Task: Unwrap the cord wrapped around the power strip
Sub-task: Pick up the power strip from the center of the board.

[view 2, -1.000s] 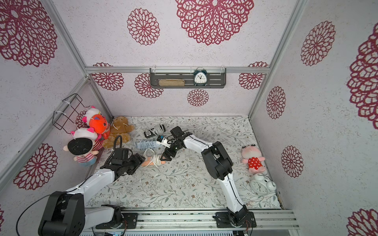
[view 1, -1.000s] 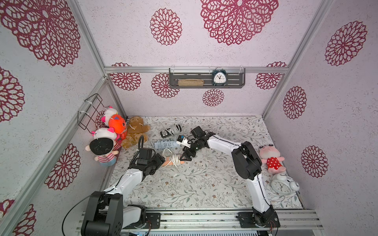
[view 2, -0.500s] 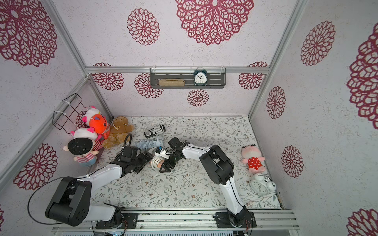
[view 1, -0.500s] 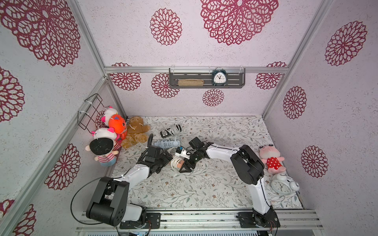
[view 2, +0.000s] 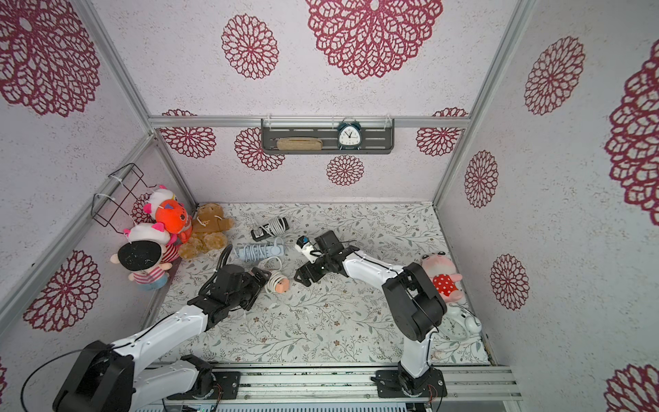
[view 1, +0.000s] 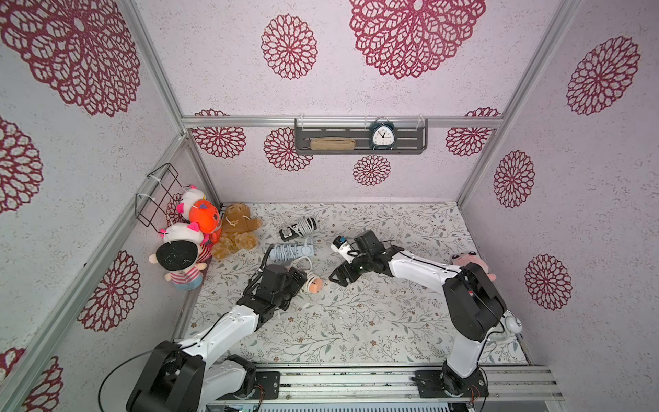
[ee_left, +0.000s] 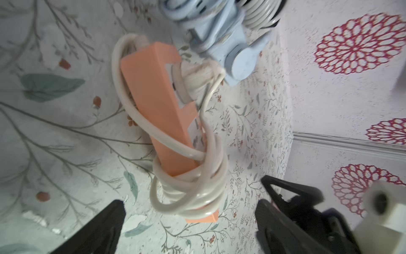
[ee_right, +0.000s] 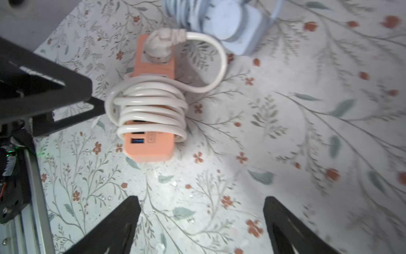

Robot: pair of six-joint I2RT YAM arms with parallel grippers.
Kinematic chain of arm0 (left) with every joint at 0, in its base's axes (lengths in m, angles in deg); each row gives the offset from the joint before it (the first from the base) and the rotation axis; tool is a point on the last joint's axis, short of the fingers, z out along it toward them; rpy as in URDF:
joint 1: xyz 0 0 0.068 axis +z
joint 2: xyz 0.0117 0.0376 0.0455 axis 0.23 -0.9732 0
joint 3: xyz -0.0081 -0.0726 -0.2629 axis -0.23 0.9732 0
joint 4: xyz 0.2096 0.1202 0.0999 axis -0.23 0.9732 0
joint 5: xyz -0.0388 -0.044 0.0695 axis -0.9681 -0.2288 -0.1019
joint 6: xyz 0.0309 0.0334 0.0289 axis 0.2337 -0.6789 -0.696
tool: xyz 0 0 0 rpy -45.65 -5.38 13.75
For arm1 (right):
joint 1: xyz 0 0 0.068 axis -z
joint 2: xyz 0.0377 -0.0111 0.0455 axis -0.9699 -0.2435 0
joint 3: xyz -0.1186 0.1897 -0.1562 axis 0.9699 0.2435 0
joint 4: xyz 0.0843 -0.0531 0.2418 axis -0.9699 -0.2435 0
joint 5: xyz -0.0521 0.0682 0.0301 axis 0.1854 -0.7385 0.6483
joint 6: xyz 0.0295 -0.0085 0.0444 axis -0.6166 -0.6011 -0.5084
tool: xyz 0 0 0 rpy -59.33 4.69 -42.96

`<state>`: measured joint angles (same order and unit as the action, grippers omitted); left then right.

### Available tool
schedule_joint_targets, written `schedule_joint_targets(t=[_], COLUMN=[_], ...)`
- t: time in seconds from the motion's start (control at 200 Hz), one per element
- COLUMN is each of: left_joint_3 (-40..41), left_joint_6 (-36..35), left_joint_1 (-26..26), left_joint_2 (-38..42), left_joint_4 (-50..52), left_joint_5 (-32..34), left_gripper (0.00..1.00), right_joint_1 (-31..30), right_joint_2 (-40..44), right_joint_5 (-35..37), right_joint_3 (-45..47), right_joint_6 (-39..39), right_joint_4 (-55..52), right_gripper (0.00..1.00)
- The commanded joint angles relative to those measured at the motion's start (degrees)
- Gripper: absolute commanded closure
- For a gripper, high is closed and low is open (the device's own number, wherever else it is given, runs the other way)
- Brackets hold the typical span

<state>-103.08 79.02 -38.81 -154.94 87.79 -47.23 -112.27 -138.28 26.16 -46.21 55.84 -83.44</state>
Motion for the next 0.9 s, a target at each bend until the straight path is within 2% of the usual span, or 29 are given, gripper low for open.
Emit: schedule_joint_targets(t=[0.0, 0.17, 0.43, 0.62, 0.77, 0.896], left_joint_3=[-0.19, 0.35, -3.48, -3.64, -4.27, -4.94], left_joint_6=[6.30, 11.58, 12.00, 10.00, 6.98, 4.09], left_joint_1=[-1.85, -2.16, -2.14, -2.09, -1.89, -1.93], left_joint_2=[-4.42, -12.31, -19.74, -20.13, -23.89, -25.56], left_joint_4=[-7.25, -15.40, -16.19, -14.30, -14.40, -13.56], left_joint_5=[1.65, 4.65, 5.02, 5.32, 4.43, 4.13], left_gripper=[0.03, 0.03, 0.00, 0.14, 0.25, 0.39], right_joint_1=[2.79, 4.61, 5.44, 6.45, 6.62, 6.73], right_joint_2=[4.93, 8.57, 12.05, 13.07, 13.05, 14.10], right_joint_5=[2.72, 5.29, 7.74, 7.89, 8.06, 8.75], right_joint_3=[2.09, 5.59, 10.42, 11.46, 11.02, 11.21], right_joint_6=[-0.67, 0.83, 1.94, 2.03, 2.07, 2.34], right_joint_4=[-3.86, -5.07, -5.59, -5.85, -6.31, -6.97], right_gripper=[0.07, 0.06, 0.06, 0.06, 0.06, 0.06])
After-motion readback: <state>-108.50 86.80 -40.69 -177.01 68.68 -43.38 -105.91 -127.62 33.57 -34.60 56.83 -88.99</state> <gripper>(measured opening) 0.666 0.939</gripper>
